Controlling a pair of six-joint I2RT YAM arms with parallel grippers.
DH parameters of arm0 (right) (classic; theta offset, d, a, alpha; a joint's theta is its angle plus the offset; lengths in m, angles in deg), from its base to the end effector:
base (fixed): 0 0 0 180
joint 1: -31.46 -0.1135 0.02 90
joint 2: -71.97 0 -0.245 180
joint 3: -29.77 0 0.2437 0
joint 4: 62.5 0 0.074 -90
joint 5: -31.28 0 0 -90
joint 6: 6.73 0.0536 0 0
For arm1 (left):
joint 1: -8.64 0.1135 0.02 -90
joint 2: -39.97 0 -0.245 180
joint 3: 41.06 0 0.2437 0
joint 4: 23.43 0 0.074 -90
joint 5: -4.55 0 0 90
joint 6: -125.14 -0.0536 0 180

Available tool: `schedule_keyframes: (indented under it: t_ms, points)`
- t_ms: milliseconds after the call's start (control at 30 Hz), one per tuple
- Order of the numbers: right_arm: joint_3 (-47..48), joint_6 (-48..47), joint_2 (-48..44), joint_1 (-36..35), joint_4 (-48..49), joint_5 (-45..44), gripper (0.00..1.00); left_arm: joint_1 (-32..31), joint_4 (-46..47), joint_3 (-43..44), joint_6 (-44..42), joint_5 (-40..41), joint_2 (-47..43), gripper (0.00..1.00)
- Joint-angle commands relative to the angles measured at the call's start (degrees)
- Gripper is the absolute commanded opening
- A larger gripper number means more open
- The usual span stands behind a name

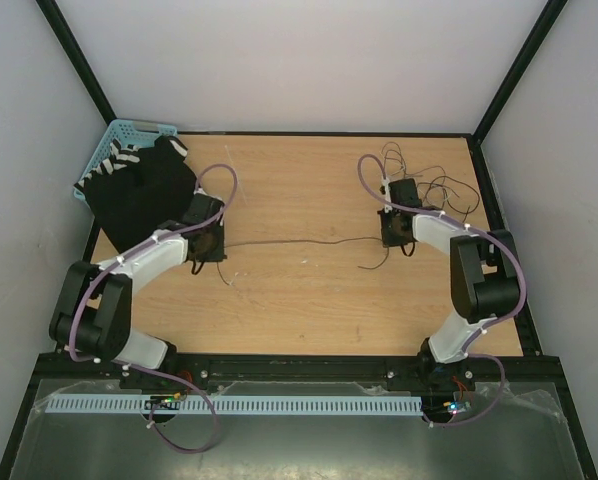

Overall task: Zip-tie the wires
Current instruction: Straighten the cable at the center of the board.

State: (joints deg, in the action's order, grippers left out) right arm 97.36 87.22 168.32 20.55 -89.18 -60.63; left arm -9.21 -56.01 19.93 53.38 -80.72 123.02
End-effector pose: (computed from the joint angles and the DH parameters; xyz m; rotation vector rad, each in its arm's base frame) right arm 0.3274 0.0613 0.1347 -0.1410 2.5348 0.0602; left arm 0.2773 -0.0847 0.1613 -0.0419 2.5259 -0.1502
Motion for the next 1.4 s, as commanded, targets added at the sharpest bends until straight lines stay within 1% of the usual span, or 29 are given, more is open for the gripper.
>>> schedule_keyframes:
  t_ms: [0, 67, 167, 267, 333, 467, 533, 667, 800, 900, 1000, 1067, 1267, 1367]
  points:
    - [1.8, -2.0, 4.4, 1.5, -7.2, -8.3, 0.00, -0.1, 0.2, -3.1, 1.2, 1.4, 1.4, 0.00]
    - [2.9, -2.2, 5.3, 1.5, -8.2, -10.7, 0.00, -0.5, 1.1, -4.5, 2.0, 0.7, 1.6, 0.00]
    - [3.5, -3.0, 6.1, 1.5, -8.8, -11.0, 0.00, -1.3, 2.3, -6.0, 2.6, 0.3, 2.2, 0.00]
    - [3.8, -3.9, 6.2, 1.4, -10.5, -13.1, 0.00, -1.5, 2.9, -6.4, 2.6, 0.3, 3.8, 0.00]
    - [3.7, -3.8, 5.4, 1.4, -10.6, -13.1, 0.02, -1.6, 2.9, -5.9, 2.5, 0.3, 4.9, 0.00]
    - [4.2, -3.5, 4.1, 1.4, -10.2, -4.0, 0.20, -2.2, 2.7, -5.0, 2.1, 0.9, 6.2, 0.00]
    - [4.3, -3.4, 3.7, 1.4, -10.2, -0.8, 0.26, -2.5, 2.3, -4.5, 2.0, 2.0, 6.5, 0.00]
    - [4.0, -3.4, 2.3, 1.3, -10.0, 1.0, 0.37, -2.7, 1.4, -3.8, 1.8, 3.9, 7.1, 0.00]
    - [3.7, -3.1, 0.6, 1.4, -8.9, 4.6, 0.46, -2.7, 0.8, -3.1, 2.0, 4.7, 7.7, 0.01]
    - [3.2, -2.8, -1.9, 1.4, -7.2, 7.8, 0.53, -2.8, 0.3, -2.5, 1.9, 4.8, 7.8, 0.10]
    - [2.6, -2.3, -5.0, 1.4, -5.7, 8.5, 0.61, -2.7, -0.3, -2.1, 1.8, 4.9, 7.7, 0.20]
    - [2.9, -2.1, -6.9, 1.4, -5.3, 8.7, 0.63, -2.7, -0.5, -1.9, 1.9, 5.2, 7.4, 0.26]
    - [3.2, -1.0, -10.8, 1.4, -4.2, 10.8, 0.67, -2.7, -0.6, -1.8, 1.7, 5.6, 7.0, 0.33]
    - [3.5, -0.3, -11.8, 1.4, -3.2, 7.8, 0.73, -2.7, -0.9, -1.2, 1.5, 5.3, 6.6, 0.46]
